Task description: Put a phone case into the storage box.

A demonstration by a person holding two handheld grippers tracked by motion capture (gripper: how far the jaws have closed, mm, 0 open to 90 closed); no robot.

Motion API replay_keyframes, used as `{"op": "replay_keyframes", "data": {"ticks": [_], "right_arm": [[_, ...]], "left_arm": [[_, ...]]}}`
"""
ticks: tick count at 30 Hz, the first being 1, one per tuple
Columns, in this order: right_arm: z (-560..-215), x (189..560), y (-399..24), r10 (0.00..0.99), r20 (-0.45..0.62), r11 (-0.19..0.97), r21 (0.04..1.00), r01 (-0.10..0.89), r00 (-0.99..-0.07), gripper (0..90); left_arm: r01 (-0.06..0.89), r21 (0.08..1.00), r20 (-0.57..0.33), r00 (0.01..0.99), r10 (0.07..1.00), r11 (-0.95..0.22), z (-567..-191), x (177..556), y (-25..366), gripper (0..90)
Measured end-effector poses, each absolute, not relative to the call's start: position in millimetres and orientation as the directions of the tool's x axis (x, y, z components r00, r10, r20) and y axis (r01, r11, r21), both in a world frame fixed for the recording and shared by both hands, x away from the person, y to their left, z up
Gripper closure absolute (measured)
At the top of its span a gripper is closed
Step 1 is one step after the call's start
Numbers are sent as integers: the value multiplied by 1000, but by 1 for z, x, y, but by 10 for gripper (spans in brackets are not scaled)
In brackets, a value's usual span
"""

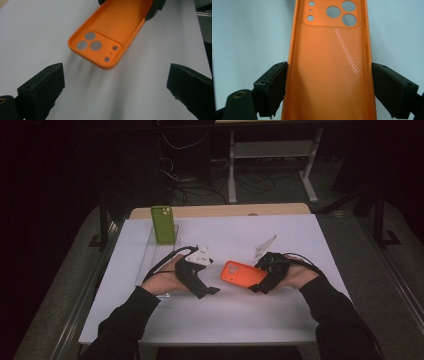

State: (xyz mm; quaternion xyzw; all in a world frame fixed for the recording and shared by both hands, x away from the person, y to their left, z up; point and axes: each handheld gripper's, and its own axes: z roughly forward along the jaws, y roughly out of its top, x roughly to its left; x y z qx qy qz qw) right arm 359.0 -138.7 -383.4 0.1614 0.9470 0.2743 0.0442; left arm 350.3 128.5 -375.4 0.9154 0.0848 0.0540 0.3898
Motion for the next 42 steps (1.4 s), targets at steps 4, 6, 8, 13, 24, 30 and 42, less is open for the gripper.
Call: {"op": "replay_keyframes", "data": {"ticks": [4,6,8,13,24,30,42], "right_arm": [[-383,353,-128,281,7,811,533,242,-960,156],[-383,350,-123,255,8,817,533,220,-967,156],[-383,348,-118,231,3,821,535,197,-973,156],[-380,341,-108,180,3,831,534,153,-984,156],[-372,331,-97,129,14,830,546,116,-992,156],[-372,331,-96,98,10,817,571,86,-995,156],[-372,330,-95,82,17,811,579,77,-996,154]], "left_arm": [[116,721,15,983,182,-684,-377,350,128,8],[106,720,12,986,164,-686,-378,349,127,8],[96,713,9,989,146,-695,-380,348,126,8],[47,699,7,997,72,-714,-385,345,121,8],[10,687,0,1000,14,-726,-394,339,111,8],[4,672,-9,1000,-2,-740,-397,337,106,12],[-20,672,2,1000,-25,-740,-397,336,106,135]]}}
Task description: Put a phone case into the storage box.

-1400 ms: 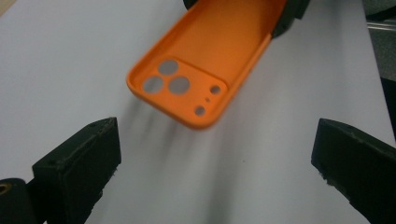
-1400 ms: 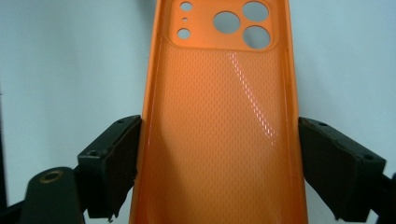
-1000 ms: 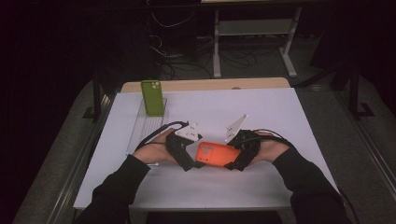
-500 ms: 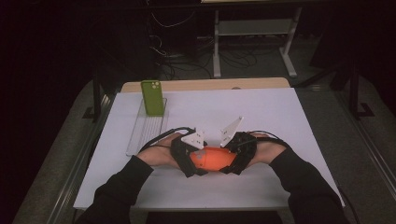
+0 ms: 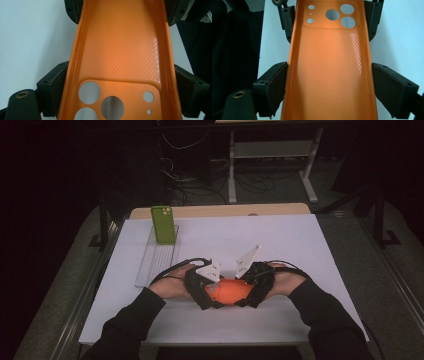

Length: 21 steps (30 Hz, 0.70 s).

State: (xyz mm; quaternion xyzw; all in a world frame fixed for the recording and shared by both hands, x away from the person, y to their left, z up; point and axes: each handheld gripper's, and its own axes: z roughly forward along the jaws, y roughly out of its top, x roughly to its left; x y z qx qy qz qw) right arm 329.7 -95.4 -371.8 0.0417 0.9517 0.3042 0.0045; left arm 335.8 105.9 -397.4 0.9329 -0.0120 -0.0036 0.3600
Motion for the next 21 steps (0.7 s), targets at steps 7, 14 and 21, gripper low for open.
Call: {"op": "replay_keyframes", "data": {"ticks": [7,14,21], "right_arm": [[-371,332,-98,101,21,794,601,93,-995,122],[-364,337,-118,204,40,731,659,179,-978,41],[-369,339,-145,344,62,677,675,294,-937,39]], "left_arm": [[-2,686,-6,1000,-7,-727,-394,336,108,148],[59,679,-22,998,60,-732,-397,339,115,154],[151,659,12,977,211,-737,-400,345,123,164]]}}
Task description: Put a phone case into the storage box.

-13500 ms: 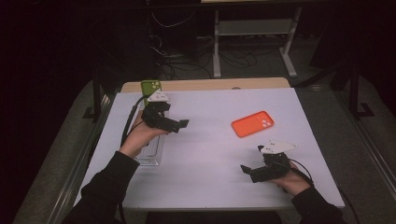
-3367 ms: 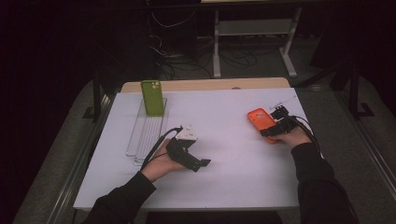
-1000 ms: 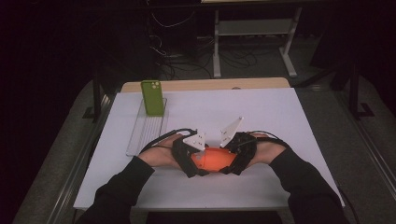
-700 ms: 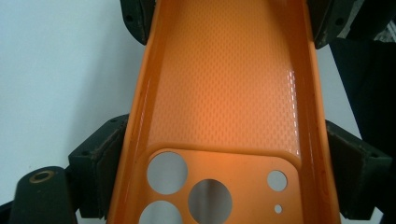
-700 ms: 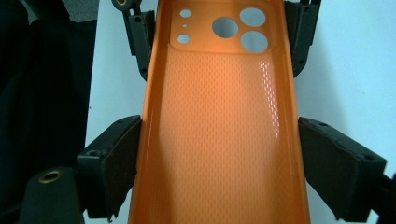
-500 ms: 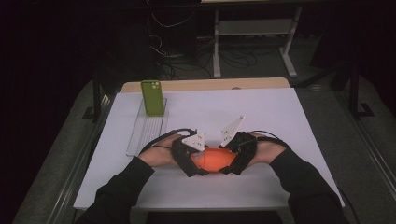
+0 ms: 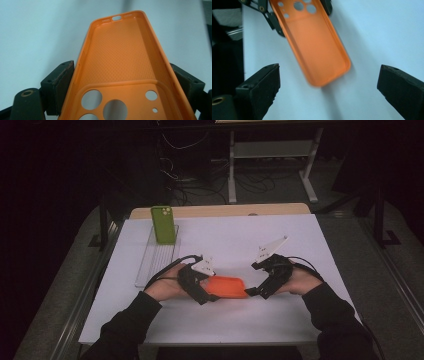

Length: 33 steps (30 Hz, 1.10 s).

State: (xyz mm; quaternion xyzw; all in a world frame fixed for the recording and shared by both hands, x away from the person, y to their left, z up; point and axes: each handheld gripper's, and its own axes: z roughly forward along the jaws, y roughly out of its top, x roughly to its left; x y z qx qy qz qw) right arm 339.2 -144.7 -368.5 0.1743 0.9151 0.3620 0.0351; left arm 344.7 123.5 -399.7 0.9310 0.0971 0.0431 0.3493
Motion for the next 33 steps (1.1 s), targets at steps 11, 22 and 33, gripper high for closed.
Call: {"op": "replay_keyframes", "data": {"ticks": [11,22,33], "right_arm": [[-385,330,-166,555,137,550,679,485,-821,39],[-403,325,-176,719,274,301,707,640,-639,18],[-420,317,-168,766,274,222,736,639,-581,18]], "left_arm": [[230,682,43,935,352,-694,-394,353,129,169],[243,700,90,902,421,-672,-389,354,131,171],[251,714,95,890,445,-654,-389,354,130,170]]}}
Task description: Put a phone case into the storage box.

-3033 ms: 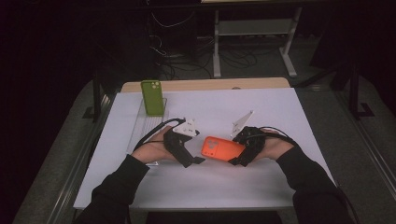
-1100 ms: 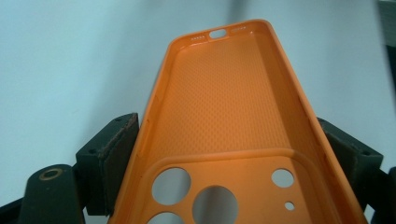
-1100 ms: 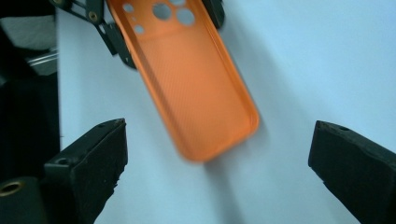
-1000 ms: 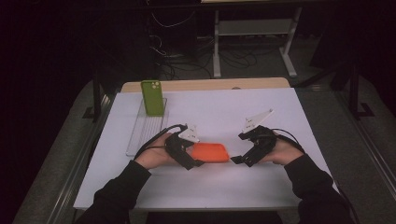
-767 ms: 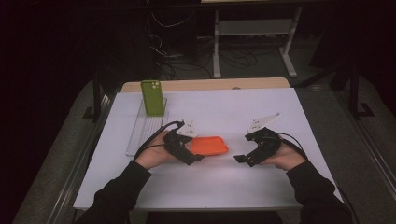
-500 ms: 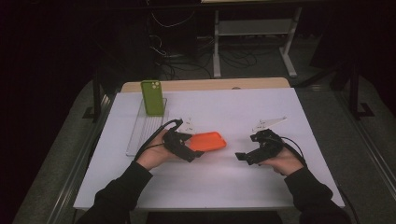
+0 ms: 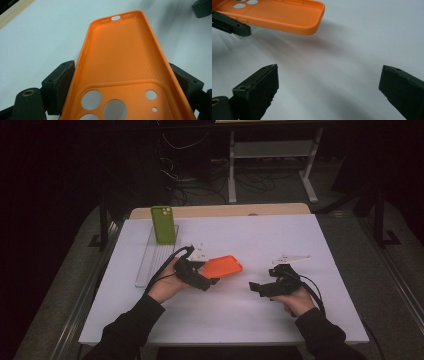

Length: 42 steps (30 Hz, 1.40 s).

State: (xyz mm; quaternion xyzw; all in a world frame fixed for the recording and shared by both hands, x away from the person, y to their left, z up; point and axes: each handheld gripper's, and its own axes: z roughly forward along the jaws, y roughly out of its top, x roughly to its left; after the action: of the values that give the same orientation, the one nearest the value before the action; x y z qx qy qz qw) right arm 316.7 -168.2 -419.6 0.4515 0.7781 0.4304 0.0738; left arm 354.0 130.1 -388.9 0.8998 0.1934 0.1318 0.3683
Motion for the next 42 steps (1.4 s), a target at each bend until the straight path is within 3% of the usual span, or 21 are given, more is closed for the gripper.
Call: {"op": "replay_keyframes", "data": {"ticks": [6,19,30,34,42], "right_arm": [[-419,317,-167,773,255,209,762,613,-581,18],[-420,311,-148,772,29,362,800,478,-635,12],[-421,305,-136,728,-231,530,787,316,-645,11],[-421,301,-129,677,-372,625,746,229,-635,11],[-424,297,-121,577,-557,745,659,106,-597,11]], "left_arm": [[257,717,87,889,449,-648,-389,354,130,170],[253,724,85,891,447,-642,-387,354,132,171],[246,731,86,892,444,-636,-388,353,130,171],[245,727,87,894,440,-641,-387,354,131,171],[235,726,96,896,433,-647,-387,354,132,171]]}}
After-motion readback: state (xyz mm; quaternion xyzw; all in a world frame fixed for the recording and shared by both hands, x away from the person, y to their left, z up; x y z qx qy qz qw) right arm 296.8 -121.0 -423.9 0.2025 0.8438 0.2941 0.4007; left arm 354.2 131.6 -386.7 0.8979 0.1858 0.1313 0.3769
